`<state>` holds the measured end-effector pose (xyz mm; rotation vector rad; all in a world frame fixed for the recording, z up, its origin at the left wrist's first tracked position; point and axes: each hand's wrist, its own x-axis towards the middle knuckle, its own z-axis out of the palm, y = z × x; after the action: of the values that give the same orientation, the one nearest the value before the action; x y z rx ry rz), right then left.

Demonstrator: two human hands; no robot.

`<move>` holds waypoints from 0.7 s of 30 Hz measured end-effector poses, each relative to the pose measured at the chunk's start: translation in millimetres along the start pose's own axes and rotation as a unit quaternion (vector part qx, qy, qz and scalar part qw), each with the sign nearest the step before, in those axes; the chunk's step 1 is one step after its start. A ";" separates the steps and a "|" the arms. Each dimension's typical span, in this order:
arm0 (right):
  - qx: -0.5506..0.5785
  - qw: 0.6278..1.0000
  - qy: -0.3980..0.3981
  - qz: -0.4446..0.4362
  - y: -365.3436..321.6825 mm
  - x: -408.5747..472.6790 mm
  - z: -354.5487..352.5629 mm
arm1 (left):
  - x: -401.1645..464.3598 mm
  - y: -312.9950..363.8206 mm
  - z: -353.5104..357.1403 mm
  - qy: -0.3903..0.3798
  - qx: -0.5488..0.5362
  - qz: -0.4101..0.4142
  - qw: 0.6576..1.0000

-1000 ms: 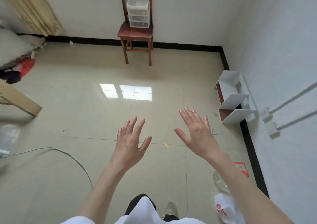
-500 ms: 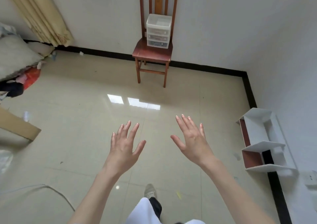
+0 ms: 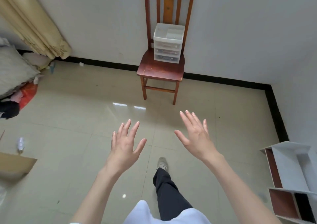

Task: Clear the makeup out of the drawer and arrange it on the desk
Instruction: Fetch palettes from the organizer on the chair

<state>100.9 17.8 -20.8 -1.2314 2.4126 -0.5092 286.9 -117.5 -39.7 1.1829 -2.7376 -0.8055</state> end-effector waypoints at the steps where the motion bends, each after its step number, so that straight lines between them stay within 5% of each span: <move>1: 0.004 1.000 -0.001 -0.001 2.0 27.1 -6.4 | 27.6 1.5 -4.8 0.002 0.002 -0.004 1.000; 9: -0.009 1.000 0.003 -0.019 7.2 210.8 -72.2 | 213.7 27.6 -50.4 0.030 -0.005 0.017 0.999; 21: -0.031 0.999 -0.016 0.029 46.0 446.9 -92.7 | 474.6 19.2 -53.8 -0.043 0.020 0.026 0.999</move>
<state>-218.0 -311.4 -39.1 -1.1827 2.4455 -0.3969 -47.5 -458.7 -56.7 1.1042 -2.8543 -0.8182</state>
